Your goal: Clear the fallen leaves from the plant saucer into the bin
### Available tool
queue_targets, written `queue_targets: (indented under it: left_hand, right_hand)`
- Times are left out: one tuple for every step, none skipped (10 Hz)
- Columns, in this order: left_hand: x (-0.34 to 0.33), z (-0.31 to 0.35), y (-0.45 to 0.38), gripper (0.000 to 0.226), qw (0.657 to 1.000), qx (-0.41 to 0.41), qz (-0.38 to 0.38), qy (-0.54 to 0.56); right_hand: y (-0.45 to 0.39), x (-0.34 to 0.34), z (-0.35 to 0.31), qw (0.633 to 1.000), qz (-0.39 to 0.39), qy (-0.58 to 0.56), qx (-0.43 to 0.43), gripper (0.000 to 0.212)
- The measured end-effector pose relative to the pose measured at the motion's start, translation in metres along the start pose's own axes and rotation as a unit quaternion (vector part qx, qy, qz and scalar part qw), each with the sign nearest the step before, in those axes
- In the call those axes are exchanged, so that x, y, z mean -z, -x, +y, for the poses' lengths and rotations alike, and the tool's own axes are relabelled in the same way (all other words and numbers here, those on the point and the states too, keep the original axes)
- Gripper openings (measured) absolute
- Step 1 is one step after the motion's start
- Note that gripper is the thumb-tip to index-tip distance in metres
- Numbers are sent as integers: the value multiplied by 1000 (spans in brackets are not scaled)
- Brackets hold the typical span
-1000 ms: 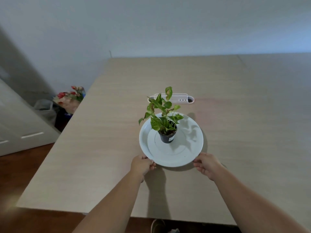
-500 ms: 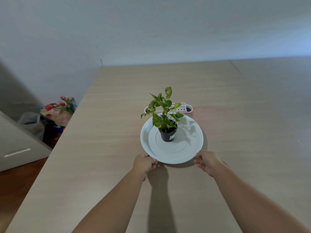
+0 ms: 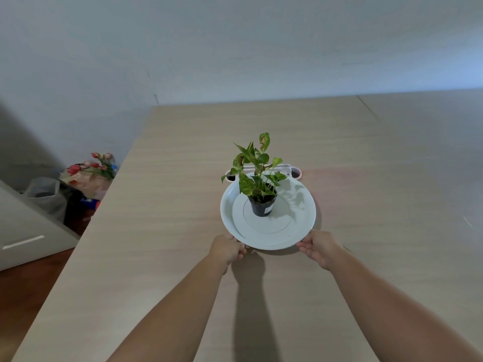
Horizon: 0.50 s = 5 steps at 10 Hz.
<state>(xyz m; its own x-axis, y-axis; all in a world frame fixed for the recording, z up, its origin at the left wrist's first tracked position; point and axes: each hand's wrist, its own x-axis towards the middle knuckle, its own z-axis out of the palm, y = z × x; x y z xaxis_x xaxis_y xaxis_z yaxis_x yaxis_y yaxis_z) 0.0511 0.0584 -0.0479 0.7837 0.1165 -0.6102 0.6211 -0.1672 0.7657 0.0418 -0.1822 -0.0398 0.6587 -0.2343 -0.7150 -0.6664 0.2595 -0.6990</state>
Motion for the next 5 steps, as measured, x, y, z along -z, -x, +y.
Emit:
queue_targets:
  left_hand:
    - [2,3,2,21,1000,-3,3,2]
    - [4,3,4,21,1000,-12,-16,-11]
    - [7,1,12,25,999,-22,-38,-19]
    - [8,-2,12,22,997,-32,-62,-21]
    - [9,-2,24,28,995,-45,-86,-11]
  right_hand:
    - [3,-3,-2,1000,-12,5,4,21]
    - [7,-4,-3,999,-19,25,9,18]
    - [9,0,1,998,-32,38,24,17]
    - [11,4,5,997,-35,59,32,19]
    - [21,6,8,995,-27,71,61,9]
